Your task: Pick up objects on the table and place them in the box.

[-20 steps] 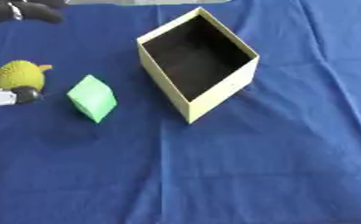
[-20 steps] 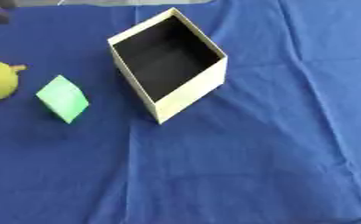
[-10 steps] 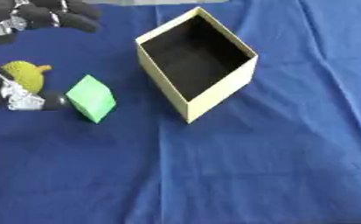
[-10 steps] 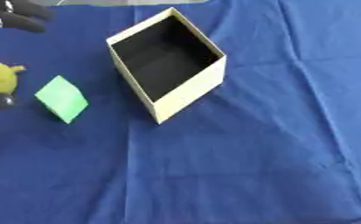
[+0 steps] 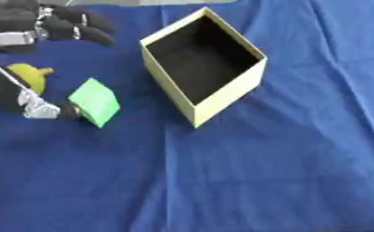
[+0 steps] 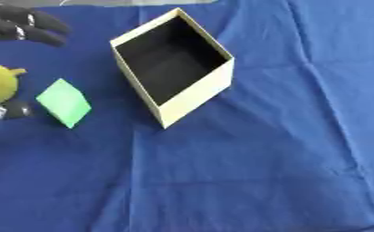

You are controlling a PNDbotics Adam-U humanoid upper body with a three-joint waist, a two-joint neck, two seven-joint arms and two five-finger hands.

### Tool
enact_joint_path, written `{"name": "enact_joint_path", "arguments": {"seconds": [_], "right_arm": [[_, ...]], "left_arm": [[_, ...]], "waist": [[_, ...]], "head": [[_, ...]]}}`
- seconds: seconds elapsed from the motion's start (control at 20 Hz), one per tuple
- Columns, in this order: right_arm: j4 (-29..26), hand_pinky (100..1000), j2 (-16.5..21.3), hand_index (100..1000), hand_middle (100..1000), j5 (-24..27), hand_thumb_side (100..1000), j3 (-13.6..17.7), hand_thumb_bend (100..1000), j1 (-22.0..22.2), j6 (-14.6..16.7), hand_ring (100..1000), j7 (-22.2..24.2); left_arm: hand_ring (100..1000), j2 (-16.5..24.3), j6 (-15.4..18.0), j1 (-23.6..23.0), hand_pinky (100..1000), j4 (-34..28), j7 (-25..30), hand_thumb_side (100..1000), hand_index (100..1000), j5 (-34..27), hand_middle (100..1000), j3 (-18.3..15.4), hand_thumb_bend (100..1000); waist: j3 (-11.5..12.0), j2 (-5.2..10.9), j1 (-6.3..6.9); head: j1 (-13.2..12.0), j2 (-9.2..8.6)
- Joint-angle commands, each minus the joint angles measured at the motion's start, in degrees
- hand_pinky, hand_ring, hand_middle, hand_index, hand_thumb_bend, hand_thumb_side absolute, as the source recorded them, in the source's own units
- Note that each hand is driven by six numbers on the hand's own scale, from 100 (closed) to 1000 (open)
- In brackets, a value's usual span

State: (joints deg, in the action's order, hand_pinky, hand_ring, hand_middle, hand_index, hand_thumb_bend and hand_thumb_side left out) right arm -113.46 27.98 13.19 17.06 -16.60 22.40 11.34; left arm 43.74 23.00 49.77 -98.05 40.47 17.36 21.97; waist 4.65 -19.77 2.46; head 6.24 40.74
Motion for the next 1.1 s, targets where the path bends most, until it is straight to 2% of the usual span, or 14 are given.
{"name": "enact_joint_path", "arguments": {"seconds": [0.05, 0.2, 0.3, 0.55, 0.7, 1.1], "right_arm": [[-1.1, 863, 1.0, 729, 520, 0.3, 609, 0.2, 100, -0.3, 0.1, 763, 0.3], [-1.1, 863, 1.0, 728, 519, 0.2, 610, 0.2, 100, -0.3, 0.0, 763, 0.4], [-1.1, 863, 1.0, 728, 519, 0.3, 610, 0.1, 100, -0.2, 0.0, 763, 0.5], [-1.1, 864, 1.0, 727, 518, 0.4, 610, 0.0, 100, -0.3, 0.1, 762, 0.7], [-1.1, 864, 1.0, 727, 517, 0.5, 610, -0.1, 100, -0.3, 0.1, 762, 0.9], [-1.1, 865, 0.7, 727, 515, 0.6, 612, -0.2, 100, -0.5, 0.1, 762, 1.4]], "left_arm": [[1000, 1.6, 2.3, 0.3, 919, 0.2, 3.4, 475, 962, 0.6, 955, 0.4, 438], [1000, 1.9, 0.4, -0.2, 921, 0.4, 3.8, 568, 959, -0.2, 940, 1.0, 470], [1000, 2.2, -0.6, -0.4, 918, -0.2, 4.3, 597, 952, -0.1, 923, 0.9, 490], [1000, 2.3, -2.6, -1.2, 908, 0.1, 5.1, 556, 954, 2.3, 824, 0.4, 482], [1000, 2.1, -2.8, -1.7, 909, 1.2, 4.6, 522, 952, 5.2, 799, 0.1, 477], [1000, -0.5, -1.7, -1.7, 931, 6.8, 2.0, 515, 955, 9.2, 828, -0.1, 478]], "waist": [[-0.1, 0.92, -0.12], [-0.1, 0.76, -0.08], [0.0, 0.69, -0.06], [-0.2, 0.55, -0.08], [-0.3, 0.36, -0.11], [-0.7, -0.21, -0.27]], "head": [[0.0, -0.9], [0.2, -1.1], [0.4, -1.11], [0.9, -1.22], [1.2, -1.29], [1.4, -1.29]]}}
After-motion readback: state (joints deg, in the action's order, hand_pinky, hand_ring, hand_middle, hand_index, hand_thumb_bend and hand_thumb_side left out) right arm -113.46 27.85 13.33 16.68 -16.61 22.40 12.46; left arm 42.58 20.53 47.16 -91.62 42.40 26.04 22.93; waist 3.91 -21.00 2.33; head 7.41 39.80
